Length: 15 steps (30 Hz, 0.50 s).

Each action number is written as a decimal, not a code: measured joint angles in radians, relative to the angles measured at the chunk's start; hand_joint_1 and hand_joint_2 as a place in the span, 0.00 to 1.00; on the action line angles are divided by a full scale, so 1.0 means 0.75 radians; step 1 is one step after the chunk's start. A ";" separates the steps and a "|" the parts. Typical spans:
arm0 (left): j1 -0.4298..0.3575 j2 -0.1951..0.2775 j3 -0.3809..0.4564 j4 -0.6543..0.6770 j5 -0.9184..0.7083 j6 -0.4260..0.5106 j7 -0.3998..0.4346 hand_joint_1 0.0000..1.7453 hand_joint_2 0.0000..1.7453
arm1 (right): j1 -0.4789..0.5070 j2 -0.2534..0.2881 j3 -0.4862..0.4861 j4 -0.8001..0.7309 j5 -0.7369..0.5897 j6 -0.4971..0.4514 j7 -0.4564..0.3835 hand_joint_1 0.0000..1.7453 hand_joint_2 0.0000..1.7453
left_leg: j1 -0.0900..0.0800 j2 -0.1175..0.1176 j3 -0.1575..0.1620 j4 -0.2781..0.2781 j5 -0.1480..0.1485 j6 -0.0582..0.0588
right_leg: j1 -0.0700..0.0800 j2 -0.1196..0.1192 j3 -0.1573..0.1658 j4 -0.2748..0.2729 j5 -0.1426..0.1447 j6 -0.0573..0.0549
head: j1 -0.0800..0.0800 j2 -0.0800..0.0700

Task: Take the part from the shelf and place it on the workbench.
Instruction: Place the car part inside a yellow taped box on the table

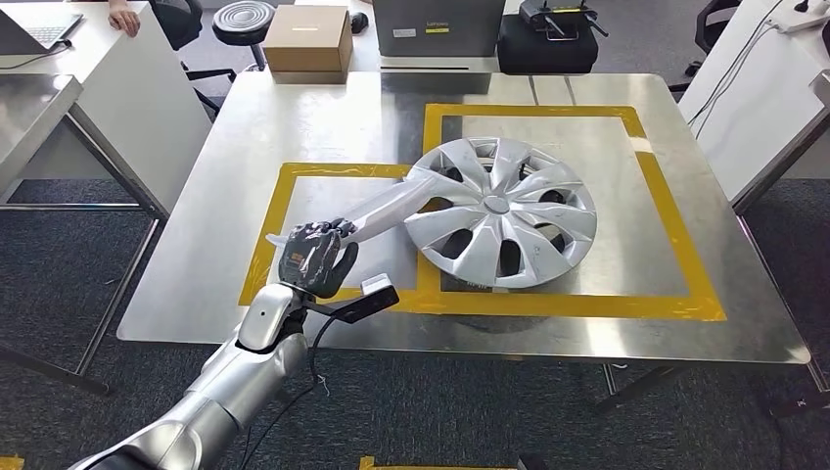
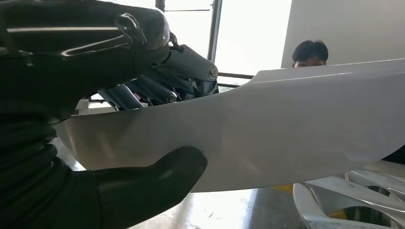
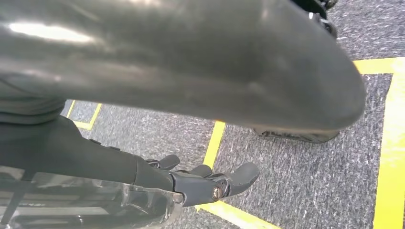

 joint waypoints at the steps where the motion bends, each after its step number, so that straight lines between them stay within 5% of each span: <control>1: -0.004 0.000 -0.004 0.002 0.007 -0.003 0.009 1.00 1.00 | 0.003 -0.002 0.001 -0.008 -0.001 -0.004 0.003 0.00 0.00 | -0.001 0.000 0.038 -0.081 0.047 0.009 | 0.002 0.001 0.002 0.000 0.000 0.000 | 0.000 0.000; 4: -0.022 0.002 -0.014 0.019 0.043 -0.011 0.044 1.00 1.00 | 0.011 -0.011 0.013 -0.042 -0.007 -0.026 0.022 0.00 0.00 | -0.014 0.001 0.151 -0.310 0.126 0.042 | 0.009 0.003 0.000 0.000 0.001 0.003 | 0.001 0.000; 8: -0.031 0.012 -0.013 0.088 0.115 -0.027 0.053 1.00 1.00 | 0.019 -0.031 0.033 -0.081 -0.019 -0.048 0.044 0.00 0.00 | -0.018 0.003 0.176 -0.359 0.136 0.059 | 0.009 0.000 -0.008 0.002 0.002 0.020 | 0.001 0.000; 10: -0.034 0.013 -0.009 0.128 0.139 -0.036 0.054 1.00 1.00 | 0.023 -0.042 0.040 -0.094 -0.023 -0.051 0.047 0.00 0.00 | -0.011 0.005 0.190 -0.381 0.151 0.068 | 0.009 -0.002 -0.048 0.083 -0.040 0.020 | 0.003 0.000; 13: -0.031 0.013 -0.006 0.188 0.156 -0.048 0.064 1.00 1.00 | 0.035 -0.061 0.051 -0.106 -0.034 -0.057 0.049 0.00 0.00 | -0.012 0.004 0.189 -0.383 0.154 0.071 | 0.005 -0.003 -0.170 0.340 -0.135 0.016 | 0.003 0.000; 15: -0.028 0.013 -0.003 0.220 0.158 -0.054 0.079 1.00 1.00 | 0.048 -0.071 0.058 -0.115 -0.045 -0.064 0.052 0.00 0.00 | -0.010 0.001 0.189 -0.380 0.152 0.069 | -0.002 -0.003 -0.178 0.353 -0.123 0.038 | 0.004 0.000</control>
